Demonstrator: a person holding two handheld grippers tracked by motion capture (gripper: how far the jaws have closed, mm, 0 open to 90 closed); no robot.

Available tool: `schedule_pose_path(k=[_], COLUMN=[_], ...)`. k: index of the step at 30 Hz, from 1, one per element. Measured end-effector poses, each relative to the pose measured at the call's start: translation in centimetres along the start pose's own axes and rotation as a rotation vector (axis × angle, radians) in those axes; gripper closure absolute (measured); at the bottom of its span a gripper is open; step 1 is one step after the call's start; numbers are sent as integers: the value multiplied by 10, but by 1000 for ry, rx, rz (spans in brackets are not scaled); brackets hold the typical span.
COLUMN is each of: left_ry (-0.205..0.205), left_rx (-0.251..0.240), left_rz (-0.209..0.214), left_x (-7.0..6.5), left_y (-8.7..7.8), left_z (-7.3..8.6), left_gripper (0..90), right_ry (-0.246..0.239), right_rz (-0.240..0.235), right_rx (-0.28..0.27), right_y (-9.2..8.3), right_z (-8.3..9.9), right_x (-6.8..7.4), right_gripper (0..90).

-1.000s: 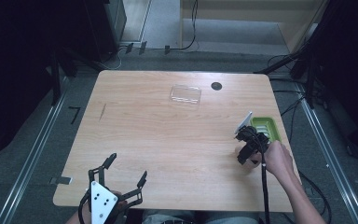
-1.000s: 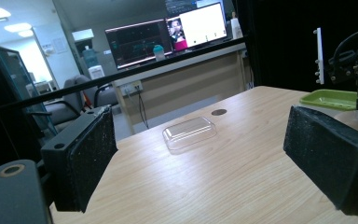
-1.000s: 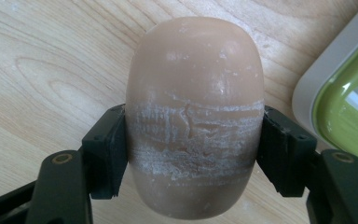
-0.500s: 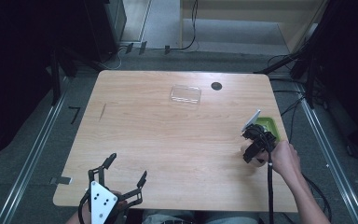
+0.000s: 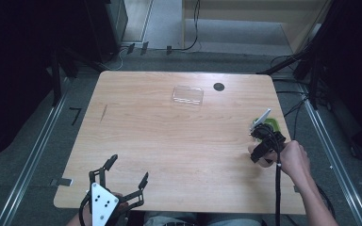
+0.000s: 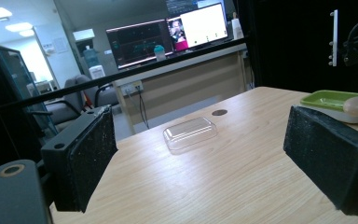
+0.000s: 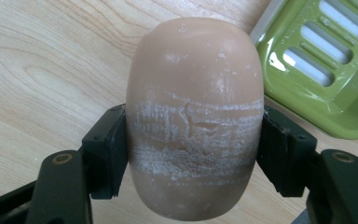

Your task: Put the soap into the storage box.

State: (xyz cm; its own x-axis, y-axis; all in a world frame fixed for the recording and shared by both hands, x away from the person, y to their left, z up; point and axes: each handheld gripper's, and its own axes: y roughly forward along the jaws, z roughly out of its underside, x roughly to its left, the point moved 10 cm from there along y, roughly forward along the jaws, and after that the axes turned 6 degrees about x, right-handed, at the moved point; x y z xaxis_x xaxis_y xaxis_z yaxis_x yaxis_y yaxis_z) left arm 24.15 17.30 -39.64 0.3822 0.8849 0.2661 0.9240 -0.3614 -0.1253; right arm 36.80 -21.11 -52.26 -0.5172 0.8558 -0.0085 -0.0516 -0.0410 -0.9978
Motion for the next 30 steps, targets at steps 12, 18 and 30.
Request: schedule_pose_path(k=[12, 18, 30], left_ry=[-1, 0, 1], left_rx=[-1, 0, 1], left_rz=[-1, 0, 0], left_x=[0, 0, 0], left_y=[0, 0, 0], left_z=[0, 0, 0], left_gripper=[99, 99, 99], right_ry=[18, 31, 61], right_rz=[10, 15, 19], right_rx=[-16, -22, -40], right_y=[-6, -9, -13], right_z=[2, 3, 3], right_x=[-8, -13, -25], right_gripper=[337, 337, 337])
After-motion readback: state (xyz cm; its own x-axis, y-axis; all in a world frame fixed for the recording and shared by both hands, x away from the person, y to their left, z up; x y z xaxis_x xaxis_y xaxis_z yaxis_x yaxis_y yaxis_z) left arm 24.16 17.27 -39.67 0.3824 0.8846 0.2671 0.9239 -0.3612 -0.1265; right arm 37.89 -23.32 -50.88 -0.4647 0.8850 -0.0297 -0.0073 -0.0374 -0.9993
